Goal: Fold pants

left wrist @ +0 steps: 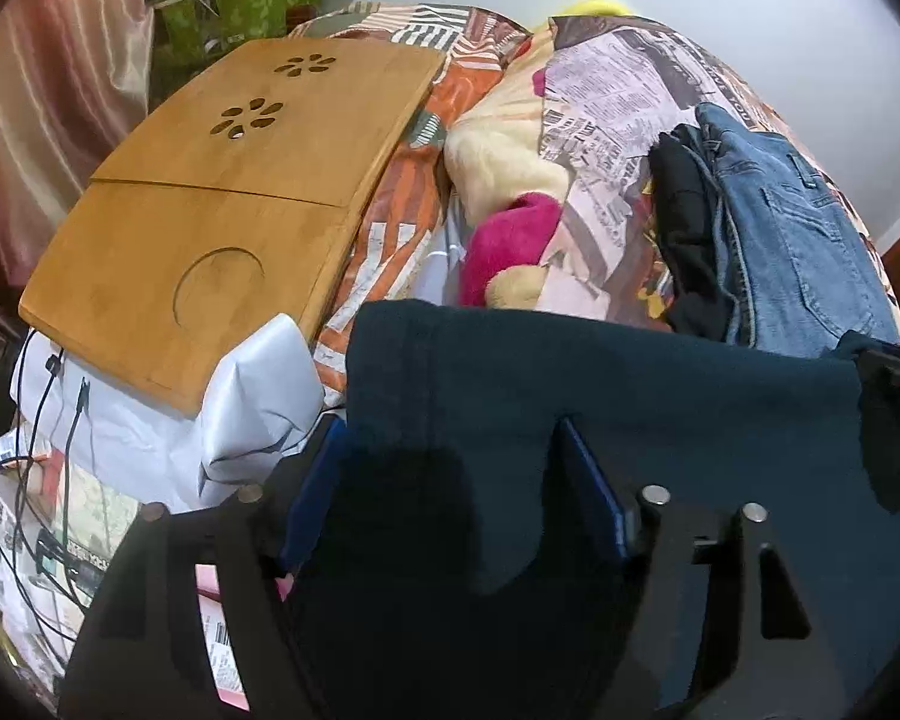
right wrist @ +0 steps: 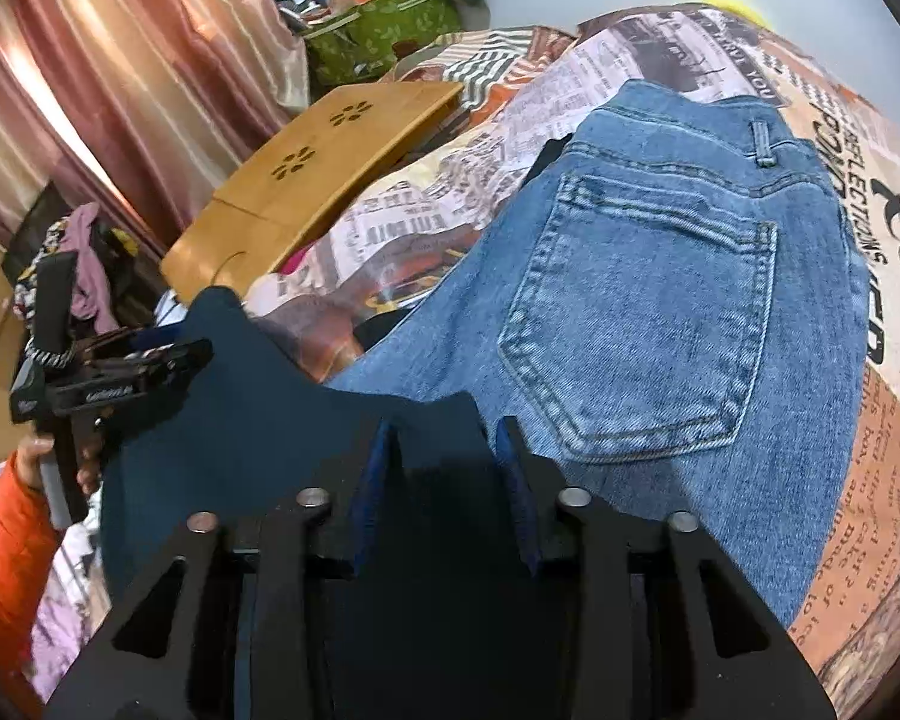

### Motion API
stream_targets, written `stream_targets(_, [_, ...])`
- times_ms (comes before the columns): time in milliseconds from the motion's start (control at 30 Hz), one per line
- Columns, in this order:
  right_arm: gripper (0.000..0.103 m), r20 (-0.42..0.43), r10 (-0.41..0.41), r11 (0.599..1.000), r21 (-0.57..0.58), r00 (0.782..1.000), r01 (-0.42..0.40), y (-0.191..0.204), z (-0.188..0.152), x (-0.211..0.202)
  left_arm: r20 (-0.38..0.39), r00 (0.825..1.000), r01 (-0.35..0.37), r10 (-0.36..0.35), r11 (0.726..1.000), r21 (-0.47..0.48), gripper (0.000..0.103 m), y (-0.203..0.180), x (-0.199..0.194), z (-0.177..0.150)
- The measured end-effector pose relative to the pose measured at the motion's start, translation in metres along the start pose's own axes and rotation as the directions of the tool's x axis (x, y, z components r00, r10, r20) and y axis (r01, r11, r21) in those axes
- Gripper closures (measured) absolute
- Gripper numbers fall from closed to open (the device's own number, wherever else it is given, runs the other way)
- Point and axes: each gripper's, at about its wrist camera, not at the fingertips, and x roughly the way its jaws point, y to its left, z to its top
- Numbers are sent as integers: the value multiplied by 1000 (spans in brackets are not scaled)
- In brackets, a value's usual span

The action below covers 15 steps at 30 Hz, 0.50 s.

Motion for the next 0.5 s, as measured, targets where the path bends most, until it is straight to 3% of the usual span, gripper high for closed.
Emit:
stream_targets(67, [87,10,-3,1000,13,1000,3,-2,3,2,2,1000,7,-7,1000,-15,26,3,2,-2])
stream_targets(267, [94,69,-51,999,-10,996,52,0,2,-2,10,1000,12,-11,999,-53,17,12,8,-8])
stream_targets(333, [95,84,-83,996,-36,993,86,3,2,-5,20,1000,-13,14,999,-36,15,9,7,-9])
stream_targets(500, [96,120,-158,985,-47,980,165,1,3,-16,74,987,-151,145,984,90,12,-11,1,-11])
